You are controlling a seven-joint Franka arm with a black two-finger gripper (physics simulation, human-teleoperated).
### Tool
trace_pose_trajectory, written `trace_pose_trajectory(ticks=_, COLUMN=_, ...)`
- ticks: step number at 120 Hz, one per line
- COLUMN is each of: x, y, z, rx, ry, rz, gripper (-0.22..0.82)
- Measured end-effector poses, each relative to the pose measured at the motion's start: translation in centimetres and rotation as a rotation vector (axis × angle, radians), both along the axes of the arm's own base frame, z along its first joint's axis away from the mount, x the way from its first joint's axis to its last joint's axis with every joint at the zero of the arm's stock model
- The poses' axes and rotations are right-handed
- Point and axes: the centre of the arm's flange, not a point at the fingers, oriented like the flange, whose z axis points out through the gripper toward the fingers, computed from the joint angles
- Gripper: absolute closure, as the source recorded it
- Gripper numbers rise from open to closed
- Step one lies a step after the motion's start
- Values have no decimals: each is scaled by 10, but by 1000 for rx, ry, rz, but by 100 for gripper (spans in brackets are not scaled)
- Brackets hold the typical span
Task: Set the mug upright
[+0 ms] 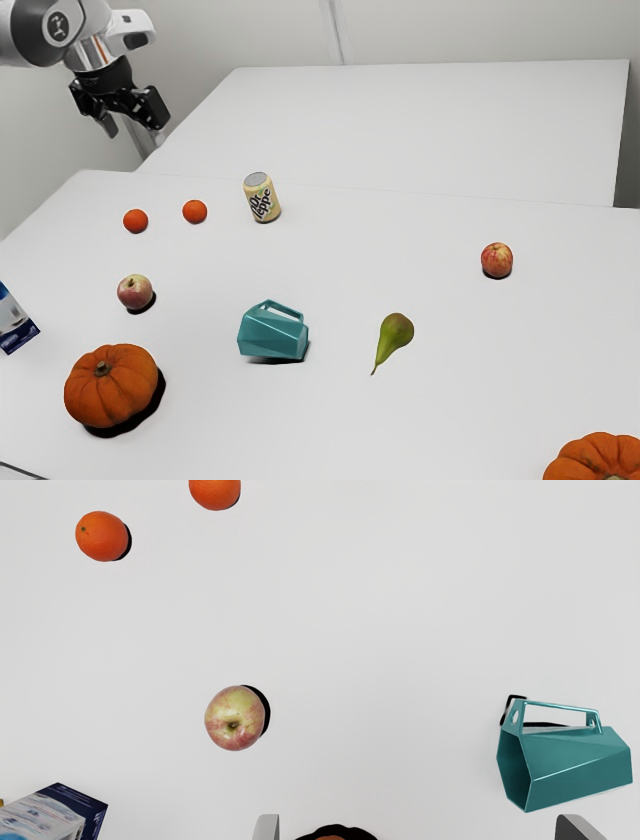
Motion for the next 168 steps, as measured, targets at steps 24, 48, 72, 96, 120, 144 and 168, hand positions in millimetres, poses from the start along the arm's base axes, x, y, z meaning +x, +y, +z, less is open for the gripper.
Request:
trace_pose_trajectory(ticks=24, x=0, y=1, z=-2, rx=-1, ry=-3, rz=-10, gripper=0)
trace_pose_trajectory(ticks=48, x=3, y=2, z=-30, rx=-23, ry=45, rz=-12, gripper=0)
trace_pose_trajectory(ticks=72, x=1, y=11, z=-109, rx=-236, ry=185, rz=56, gripper=0)
trace_pose_trajectory(ticks=96, x=-8, y=34, z=-199, rx=-456, ry=330, rz=187, gripper=0)
trace_pose_trajectory(ticks=120, x=-16, y=37, z=-268, rx=-646, ry=424, rz=298, gripper=0)
trace_pose_trajectory(ticks=144, x=-10, y=21, z=-308, rx=-739, ry=474, rz=338, gripper=0)
trace_pose_trajectory(ticks=168, x=-5, y=13, z=-334, rx=-801, ry=499, rz=375, gripper=0)
